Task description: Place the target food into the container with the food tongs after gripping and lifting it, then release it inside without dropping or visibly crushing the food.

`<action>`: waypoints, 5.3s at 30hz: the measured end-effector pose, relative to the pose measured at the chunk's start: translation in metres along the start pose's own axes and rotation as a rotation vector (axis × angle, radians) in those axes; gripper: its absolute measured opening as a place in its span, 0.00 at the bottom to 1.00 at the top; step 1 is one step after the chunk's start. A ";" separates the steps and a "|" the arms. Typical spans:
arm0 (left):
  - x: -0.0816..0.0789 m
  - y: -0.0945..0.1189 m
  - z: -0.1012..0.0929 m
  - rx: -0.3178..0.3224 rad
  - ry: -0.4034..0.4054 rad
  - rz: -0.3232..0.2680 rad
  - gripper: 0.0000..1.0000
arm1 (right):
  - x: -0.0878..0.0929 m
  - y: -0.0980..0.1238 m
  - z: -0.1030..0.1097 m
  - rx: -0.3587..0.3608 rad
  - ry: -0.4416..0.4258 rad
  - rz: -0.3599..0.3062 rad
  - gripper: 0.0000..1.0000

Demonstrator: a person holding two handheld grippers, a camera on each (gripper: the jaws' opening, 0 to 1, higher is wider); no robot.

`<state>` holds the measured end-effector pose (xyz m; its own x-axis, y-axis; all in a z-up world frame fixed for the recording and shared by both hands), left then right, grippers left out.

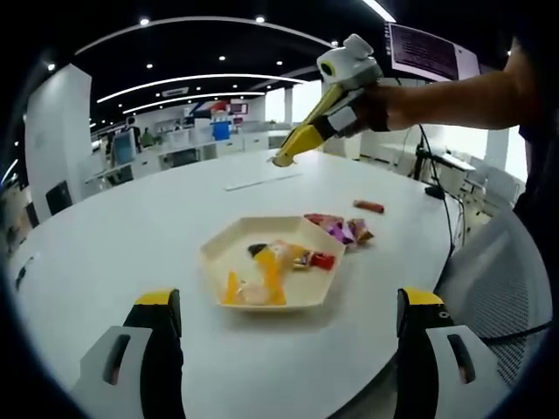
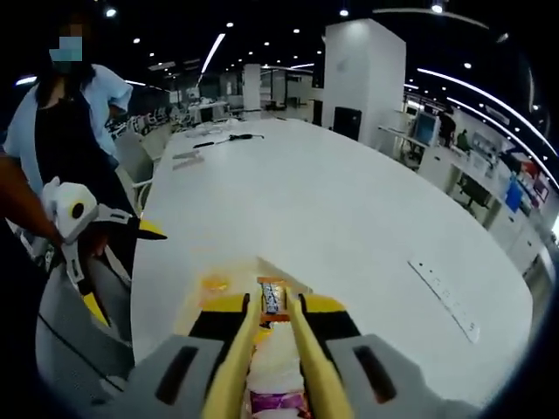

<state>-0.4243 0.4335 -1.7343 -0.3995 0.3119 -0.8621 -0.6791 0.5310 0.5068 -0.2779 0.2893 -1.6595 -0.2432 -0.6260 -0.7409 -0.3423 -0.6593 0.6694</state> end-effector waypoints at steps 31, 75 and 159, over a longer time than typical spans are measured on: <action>-0.002 0.002 0.003 -0.015 0.009 -0.012 0.99 | -0.027 -0.001 0.019 -0.058 0.030 -0.086 0.27; -0.003 0.004 0.004 -0.016 0.031 -0.023 1.00 | 0.083 0.082 -0.038 0.089 0.007 0.018 0.27; 0.004 0.003 0.010 -0.057 0.037 0.014 1.00 | 0.273 0.081 -0.093 0.273 -0.388 0.302 0.27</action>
<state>-0.4215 0.4444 -1.7363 -0.4310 0.2896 -0.8546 -0.7064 0.4810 0.5193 -0.2882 0.0261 -1.8027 -0.6649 -0.5374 -0.5188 -0.4160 -0.3105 0.8547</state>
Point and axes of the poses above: the point that each gripper's makers call its tool centre point, and the gripper's own axes: y roughly backward along the fingers, z roughly to its left, x roughly out of its underside, the point moved 4 cm from there along y, roughly backward along the fingers, and after that the axes turned 5 degrees about z, right-handed, at the moved point
